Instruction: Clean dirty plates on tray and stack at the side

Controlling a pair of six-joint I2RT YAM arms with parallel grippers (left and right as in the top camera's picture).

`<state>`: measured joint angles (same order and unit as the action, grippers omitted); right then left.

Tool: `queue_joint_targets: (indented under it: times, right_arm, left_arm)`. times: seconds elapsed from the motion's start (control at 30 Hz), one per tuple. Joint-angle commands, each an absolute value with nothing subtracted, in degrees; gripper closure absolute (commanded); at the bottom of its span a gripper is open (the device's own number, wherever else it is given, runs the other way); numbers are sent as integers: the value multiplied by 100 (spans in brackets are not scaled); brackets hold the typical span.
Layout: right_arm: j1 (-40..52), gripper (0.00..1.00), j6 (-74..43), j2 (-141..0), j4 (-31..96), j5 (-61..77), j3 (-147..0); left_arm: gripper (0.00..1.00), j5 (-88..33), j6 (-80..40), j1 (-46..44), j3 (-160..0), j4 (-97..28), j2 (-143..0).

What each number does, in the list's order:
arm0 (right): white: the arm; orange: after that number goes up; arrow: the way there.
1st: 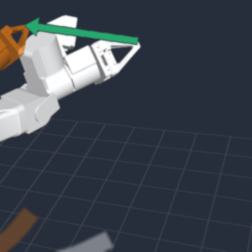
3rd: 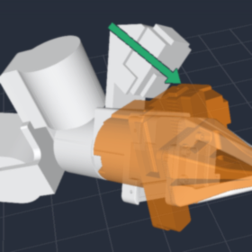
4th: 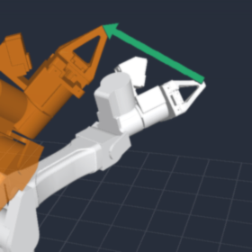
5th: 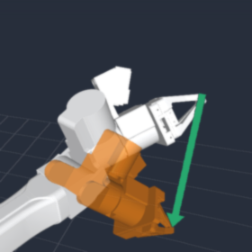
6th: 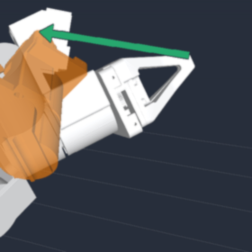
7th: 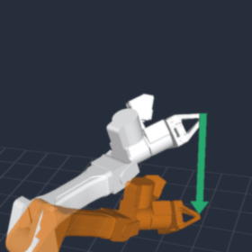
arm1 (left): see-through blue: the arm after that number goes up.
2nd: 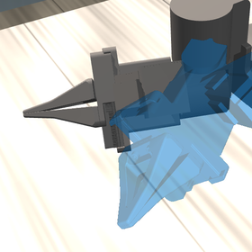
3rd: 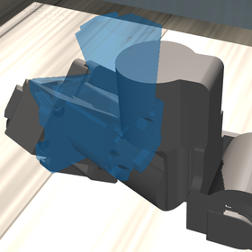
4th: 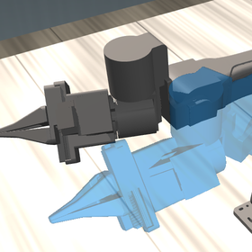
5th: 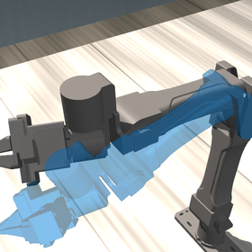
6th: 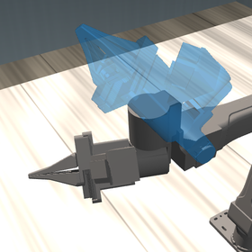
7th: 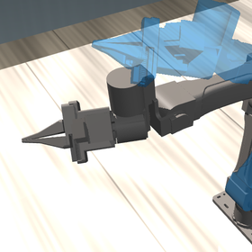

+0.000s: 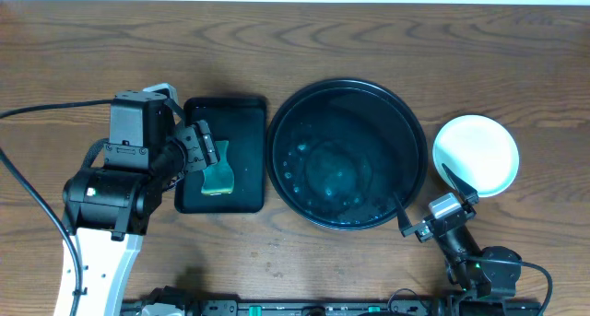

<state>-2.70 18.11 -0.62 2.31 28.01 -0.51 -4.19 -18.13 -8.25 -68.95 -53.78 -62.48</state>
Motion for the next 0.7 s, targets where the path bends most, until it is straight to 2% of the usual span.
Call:
queue_joint_targets:
  times: [0.0, 0.13, 0.37, 0.5, 0.67]
  right_arm:
    - [-215, 1, 1785, -27, 233, 2788, -30]
    - [-215, 1, 1785, -30, 235, 2788, -30]
    - [-215, 1, 1785, -30, 235, 2788, -30]
    - [-215, 1, 1785, -27, 235, 2788, -30]
    - [-215, 1, 1785, -30, 233, 2788, -30]
  left_arm:
    - [19, -408, -1800, -805, -6923, -5391, -6180]
    - [19, 209, -1745, -790, -6646, -5481, -5621]
    - [19, 196, -1767, -467, -5765, -5435, -3903]
    - [19, 123, -1363, -143, -5026, -4501, -2867]
    - [19, -537, -613, -27, -3879, -2928, -1811]
